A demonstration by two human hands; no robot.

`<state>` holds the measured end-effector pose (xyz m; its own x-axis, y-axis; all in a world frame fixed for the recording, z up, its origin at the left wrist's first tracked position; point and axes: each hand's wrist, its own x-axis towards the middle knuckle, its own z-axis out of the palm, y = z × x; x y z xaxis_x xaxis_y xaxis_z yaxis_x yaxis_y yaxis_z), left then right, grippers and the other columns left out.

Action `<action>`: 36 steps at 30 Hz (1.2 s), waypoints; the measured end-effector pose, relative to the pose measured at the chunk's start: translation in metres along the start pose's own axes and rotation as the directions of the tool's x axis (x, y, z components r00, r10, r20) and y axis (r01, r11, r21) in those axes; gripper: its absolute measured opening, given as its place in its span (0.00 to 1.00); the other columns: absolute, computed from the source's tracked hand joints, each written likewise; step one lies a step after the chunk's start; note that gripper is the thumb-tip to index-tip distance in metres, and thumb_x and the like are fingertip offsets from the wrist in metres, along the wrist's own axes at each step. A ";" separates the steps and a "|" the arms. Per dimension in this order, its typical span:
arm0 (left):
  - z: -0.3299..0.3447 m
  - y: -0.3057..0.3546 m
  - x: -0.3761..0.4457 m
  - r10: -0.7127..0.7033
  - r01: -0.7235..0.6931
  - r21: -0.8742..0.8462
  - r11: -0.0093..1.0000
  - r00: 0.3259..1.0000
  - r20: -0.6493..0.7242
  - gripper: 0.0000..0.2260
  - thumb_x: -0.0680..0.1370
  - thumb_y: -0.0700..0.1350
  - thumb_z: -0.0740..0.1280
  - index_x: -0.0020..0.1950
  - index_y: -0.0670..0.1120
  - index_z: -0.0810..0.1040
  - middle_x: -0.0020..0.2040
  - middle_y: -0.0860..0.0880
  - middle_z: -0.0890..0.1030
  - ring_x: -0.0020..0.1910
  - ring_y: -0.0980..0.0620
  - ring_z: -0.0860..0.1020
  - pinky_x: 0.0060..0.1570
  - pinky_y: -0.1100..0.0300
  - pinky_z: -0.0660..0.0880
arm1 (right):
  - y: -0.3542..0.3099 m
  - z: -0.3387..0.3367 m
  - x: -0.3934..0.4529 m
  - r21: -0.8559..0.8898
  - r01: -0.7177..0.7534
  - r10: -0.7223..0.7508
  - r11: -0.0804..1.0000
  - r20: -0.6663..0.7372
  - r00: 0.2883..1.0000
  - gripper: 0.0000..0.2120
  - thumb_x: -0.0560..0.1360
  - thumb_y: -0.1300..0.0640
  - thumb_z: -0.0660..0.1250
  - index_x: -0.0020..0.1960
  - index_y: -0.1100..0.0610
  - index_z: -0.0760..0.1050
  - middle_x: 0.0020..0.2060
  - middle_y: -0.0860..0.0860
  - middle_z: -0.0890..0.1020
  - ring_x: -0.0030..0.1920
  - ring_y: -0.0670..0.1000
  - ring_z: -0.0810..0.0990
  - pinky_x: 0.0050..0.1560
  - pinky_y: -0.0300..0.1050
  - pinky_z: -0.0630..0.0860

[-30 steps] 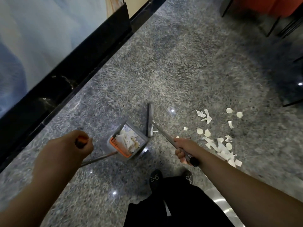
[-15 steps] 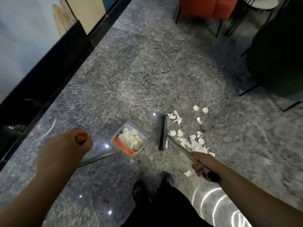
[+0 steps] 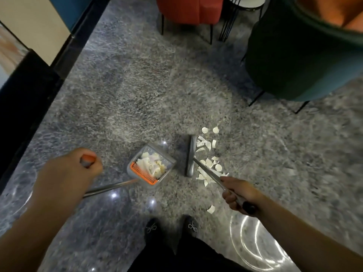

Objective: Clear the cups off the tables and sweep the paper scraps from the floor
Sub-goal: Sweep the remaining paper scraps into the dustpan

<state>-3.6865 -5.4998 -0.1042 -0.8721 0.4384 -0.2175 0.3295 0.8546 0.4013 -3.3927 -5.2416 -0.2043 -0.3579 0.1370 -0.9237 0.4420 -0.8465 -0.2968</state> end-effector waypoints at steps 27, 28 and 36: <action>0.022 0.102 0.226 0.551 -0.563 0.203 0.801 0.826 0.117 0.08 0.69 0.53 0.75 0.37 0.56 0.77 0.21 0.61 0.65 0.24 0.48 0.66 0.29 0.61 0.66 | -0.076 0.068 0.123 0.516 0.190 -0.100 0.835 -0.196 0.975 0.10 0.83 0.58 0.50 0.49 0.51 0.68 0.25 0.50 0.63 0.18 0.44 0.62 0.18 0.32 0.60; 0.026 0.107 0.229 0.558 -0.574 0.205 0.793 0.819 0.135 0.08 0.69 0.53 0.75 0.37 0.56 0.77 0.22 0.61 0.65 0.24 0.47 0.66 0.30 0.60 0.67 | -0.068 0.065 0.117 0.524 0.175 -0.078 0.834 -0.204 0.976 0.10 0.83 0.58 0.50 0.49 0.51 0.68 0.24 0.50 0.63 0.18 0.44 0.61 0.18 0.31 0.59; 0.057 0.146 0.231 0.646 -0.682 0.211 0.700 0.731 0.219 0.09 0.70 0.54 0.74 0.35 0.57 0.75 0.21 0.61 0.64 0.24 0.47 0.67 0.29 0.61 0.66 | -0.024 0.053 0.069 0.542 0.078 0.056 0.837 -0.227 0.972 0.10 0.83 0.57 0.50 0.52 0.50 0.70 0.23 0.51 0.65 0.18 0.44 0.62 0.19 0.31 0.61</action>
<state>-3.8188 -5.2579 -0.1464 -0.3458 0.9335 -0.0944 0.9018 0.3585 0.2413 -3.4718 -5.2390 -0.2476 -0.1361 0.2023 -0.9698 -0.1043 -0.9764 -0.1891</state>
